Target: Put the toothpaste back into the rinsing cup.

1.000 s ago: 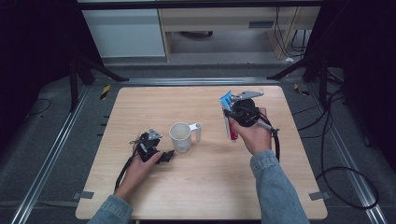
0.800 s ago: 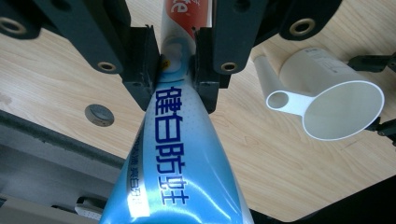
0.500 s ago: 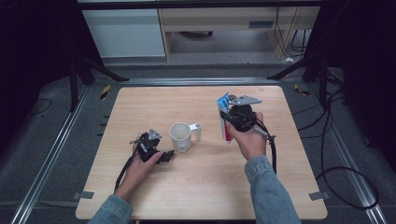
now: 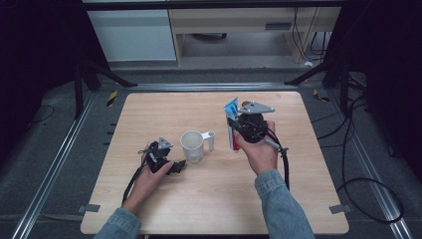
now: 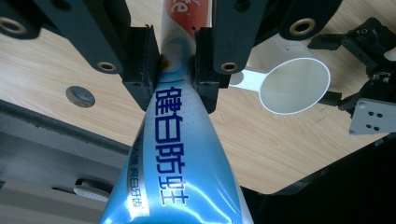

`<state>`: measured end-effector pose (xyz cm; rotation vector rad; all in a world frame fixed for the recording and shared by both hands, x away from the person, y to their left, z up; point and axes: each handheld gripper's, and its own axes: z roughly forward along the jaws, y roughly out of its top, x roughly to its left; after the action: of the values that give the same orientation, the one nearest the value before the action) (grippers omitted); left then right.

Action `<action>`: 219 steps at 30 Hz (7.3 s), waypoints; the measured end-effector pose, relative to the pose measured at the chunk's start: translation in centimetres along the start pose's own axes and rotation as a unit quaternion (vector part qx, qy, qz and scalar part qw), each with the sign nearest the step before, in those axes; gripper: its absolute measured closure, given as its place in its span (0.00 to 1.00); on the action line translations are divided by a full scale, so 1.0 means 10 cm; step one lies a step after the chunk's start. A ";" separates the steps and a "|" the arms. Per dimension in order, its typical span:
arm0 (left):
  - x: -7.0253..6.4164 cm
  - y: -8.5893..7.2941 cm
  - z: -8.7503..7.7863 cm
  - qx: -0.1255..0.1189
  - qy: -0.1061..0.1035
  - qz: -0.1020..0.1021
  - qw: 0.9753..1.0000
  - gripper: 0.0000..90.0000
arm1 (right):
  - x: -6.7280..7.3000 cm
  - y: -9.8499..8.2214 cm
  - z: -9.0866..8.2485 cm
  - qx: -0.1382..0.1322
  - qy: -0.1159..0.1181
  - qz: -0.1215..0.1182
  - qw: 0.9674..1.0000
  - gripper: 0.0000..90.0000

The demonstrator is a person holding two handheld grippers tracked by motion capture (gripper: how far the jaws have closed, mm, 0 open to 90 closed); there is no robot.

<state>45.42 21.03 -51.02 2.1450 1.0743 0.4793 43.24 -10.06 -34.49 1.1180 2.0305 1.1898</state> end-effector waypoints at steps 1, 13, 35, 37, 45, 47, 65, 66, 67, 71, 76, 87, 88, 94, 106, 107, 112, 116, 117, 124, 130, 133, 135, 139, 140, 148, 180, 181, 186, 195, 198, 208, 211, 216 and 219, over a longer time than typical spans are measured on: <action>0.00 0.00 0.00 0.000 0.000 0.000 1.000 0.00 | 0.01 0.02 0.00 -0.001 0.000 -0.001 1.000 0.82; 0.00 0.00 0.00 0.000 0.000 0.000 1.000 0.00 | 0.08 0.18 -0.05 -0.015 0.011 0.005 1.000 0.82; 0.00 0.00 -0.01 0.003 0.001 0.002 1.000 0.00 | 0.15 0.43 -0.09 -0.044 0.014 0.002 0.999 0.82; 0.00 0.00 0.00 0.002 0.001 0.001 1.000 0.00 | 0.16 0.46 -0.08 -0.045 0.015 0.001 0.999 0.82; 0.00 0.00 0.00 0.001 0.000 -0.001 1.000 0.00 | 0.17 0.54 -0.08 -0.051 0.009 -0.010 0.999 0.82; 0.00 0.00 0.00 0.001 0.000 -0.001 1.000 0.00 | 0.16 0.54 -0.08 -0.051 0.008 -0.007 0.999 0.82; 0.00 0.00 0.00 0.001 -0.001 -0.003 1.000 0.00 | 0.29 0.73 0.03 -0.064 0.016 -0.014 0.998 0.82; 0.00 0.00 0.00 0.001 -0.001 -0.003 1.000 0.00 | 0.30 0.73 0.04 -0.064 0.016 -0.013 0.998 0.82; 0.00 0.00 0.00 0.001 -0.001 -0.002 1.000 0.00 | 0.30 0.74 0.05 -0.066 0.017 -0.012 0.998 0.82; 0.00 0.00 0.00 0.001 0.000 -0.001 1.000 0.00 | 0.33 0.76 0.07 -0.070 0.021 -0.013 0.997 0.82; 0.00 0.00 0.00 0.001 0.000 -0.001 1.000 0.00 | 0.35 0.78 0.09 -0.072 0.023 -0.013 0.997 0.82; 0.00 0.00 0.00 0.001 -0.001 -0.001 1.000 0.00 | 0.42 0.78 0.13 -0.073 0.016 -0.019 0.997 0.82; 0.00 0.00 0.00 0.001 -0.001 -0.001 1.000 0.00 | 0.44 0.78 0.14 -0.075 0.018 -0.016 0.997 0.82; 0.00 0.00 0.00 0.001 -0.001 -0.001 1.000 0.00 | 0.51 0.78 0.18 -0.082 0.023 -0.018 0.996 0.81; 0.00 0.00 0.00 0.001 -0.001 0.000 1.000 0.00 | 0.58 0.76 0.22 -0.089 0.019 -0.012 0.996 0.82; 0.00 0.00 0.00 0.001 -0.001 -0.001 1.000 0.00 | 0.59 0.75 0.22 -0.090 0.020 -0.011 0.996 0.81; 0.00 0.00 0.00 0.001 -0.002 -0.001 1.000 0.00 | 0.64 0.72 0.23 -0.094 0.013 -0.021 0.995 0.81; 0.00 0.00 0.00 0.001 -0.001 -0.001 1.000 0.00 | 0.70 0.68 0.25 -0.096 0.014 -0.022 0.995 0.81; 0.00 0.00 0.00 0.001 -0.001 -0.001 1.000 0.00 | 0.70 0.68 0.25 -0.096 0.014 -0.022 0.995 0.81; 0.01 0.00 0.00 0.002 -0.002 0.001 1.000 0.00 | 0.78 0.59 0.30 -0.104 0.011 -0.010 0.994 0.81; 0.00 0.00 0.00 0.001 -0.002 -0.001 1.000 0.00 | 0.85 0.52 0.34 -0.107 0.015 0.001 0.994 0.81; 0.00 0.00 0.00 0.001 -0.002 -0.001 1.000 0.00 | 0.87 0.50 0.36 -0.109 0.014 0.005 0.994 0.81; 0.00 0.00 0.00 0.001 -0.002 -0.001 1.000 0.00 | 0.90 0.48 0.37 -0.108 0.013 0.005 0.994 0.81; 0.00 0.00 0.00 0.001 -0.002 -0.001 1.000 0.00 | 0.97 0.41 0.41 -0.109 0.005 -0.002 0.994 0.81; 0.00 0.00 0.00 0.001 -0.002 -0.001 1.000 0.00 | 0.98 0.39 0.42 -0.108 0.006 0.002 0.994 0.81; 0.01 0.00 0.00 0.004 -0.003 0.003 1.000 0.00 | 1.02 0.23 0.53 -0.101 0.011 0.010 0.995 0.81; 0.00 0.00 0.00 0.000 -0.002 0.000 1.000 0.00 | 0.95 -0.06 0.83 -0.073 0.014 0.045 0.996 0.81; 0.00 0.00 0.00 0.000 -0.002 0.000 1.000 0.00 | 0.95 -0.06 0.83 -0.073 0.014 0.046 0.996 0.81; 0.00 0.00 0.00 0.000 -0.002 -0.001 1.000 0.00 | 0.95 -0.08 0.85 -0.072 0.013 0.049 0.996 0.81; 0.00 0.00 0.00 0.000 -0.002 -0.001 1.000 0.00 | 0.97 -0.09 0.88 -0.071 0.015 0.051 0.996 0.81; 0.00 0.00 0.00 0.000 -0.002 -0.001 1.000 0.00 | 0.97 -0.10 0.89 -0.072 0.014 0.051 0.996 0.81; 0.00 0.00 0.00 0.000 -0.002 -0.001 1.000 0.00 | 0.98 -0.15 0.92 -0.066 0.015 0.055 0.996 0.81; 0.00 0.00 0.00 0.000 -0.002 -0.001 1.000 0.00 | 0.98 -0.15 0.93 -0.065 0.016 0.058 0.996 0.81; 0.00 0.00 0.00 0.000 -0.002 0.000 1.000 0.00 | 0.99 -0.17 0.95 -0.063 0.020 0.060 0.996 0.81; 0.00 0.00 0.00 0.000 -0.002 0.000 1.000 0.00 | 0.99 -0.18 0.96 -0.060 0.024 0.064 0.996 0.81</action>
<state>45.46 21.03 -51.02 2.1442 1.0727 0.4743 44.77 2.16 -40.94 1.1850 1.9187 1.3962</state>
